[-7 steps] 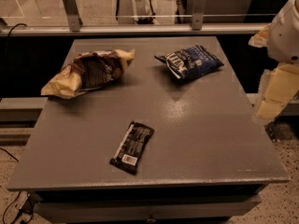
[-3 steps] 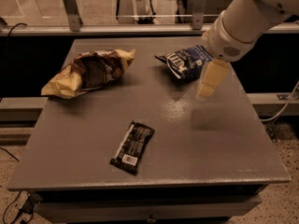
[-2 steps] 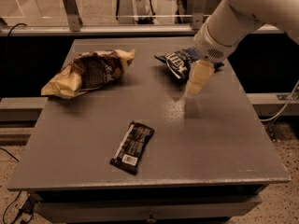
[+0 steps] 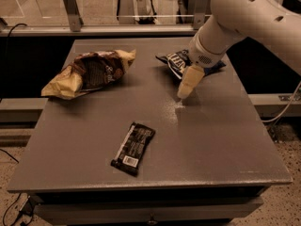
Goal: Pick blue chip bag
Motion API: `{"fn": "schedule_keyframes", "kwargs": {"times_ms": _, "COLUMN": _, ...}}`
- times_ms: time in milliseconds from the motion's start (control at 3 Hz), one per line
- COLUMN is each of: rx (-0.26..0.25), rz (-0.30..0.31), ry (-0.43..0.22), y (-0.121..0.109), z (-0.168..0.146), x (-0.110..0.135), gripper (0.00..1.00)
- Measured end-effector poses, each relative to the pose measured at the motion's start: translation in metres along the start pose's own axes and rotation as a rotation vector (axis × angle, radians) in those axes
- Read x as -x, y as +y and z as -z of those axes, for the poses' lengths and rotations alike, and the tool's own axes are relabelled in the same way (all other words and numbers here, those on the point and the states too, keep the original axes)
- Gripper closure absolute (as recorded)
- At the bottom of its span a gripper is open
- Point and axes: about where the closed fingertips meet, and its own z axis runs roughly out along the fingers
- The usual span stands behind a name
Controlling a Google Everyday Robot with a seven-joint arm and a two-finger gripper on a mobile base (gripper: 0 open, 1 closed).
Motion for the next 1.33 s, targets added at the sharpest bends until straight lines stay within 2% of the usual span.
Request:
{"fn": "schedule_keyframes", "kwargs": {"times_ms": 333, "rx": 0.002, "rz": 0.002, "ry": -0.019, "y": -0.002, "z": -0.021, "x": 0.002, "gripper": 0.18}}
{"fn": "schedule_keyframes", "kwargs": {"times_ms": 667, "rx": 0.008, "rz": 0.01, "ry": -0.028, "y": -0.002, "z": -0.028, "x": 0.005, "gripper": 0.41}}
{"fn": "schedule_keyframes", "kwargs": {"times_ms": 1000, "rx": 0.009, "rz": 0.01, "ry": -0.028, "y": -0.004, "z": -0.024, "x": 0.007, "gripper": 0.64}}
{"fn": "schedule_keyframes", "kwargs": {"times_ms": 1333, "rx": -0.002, "rz": 0.018, "ry": -0.103, "y": -0.011, "z": 0.002, "x": 0.018, "gripper": 0.88}}
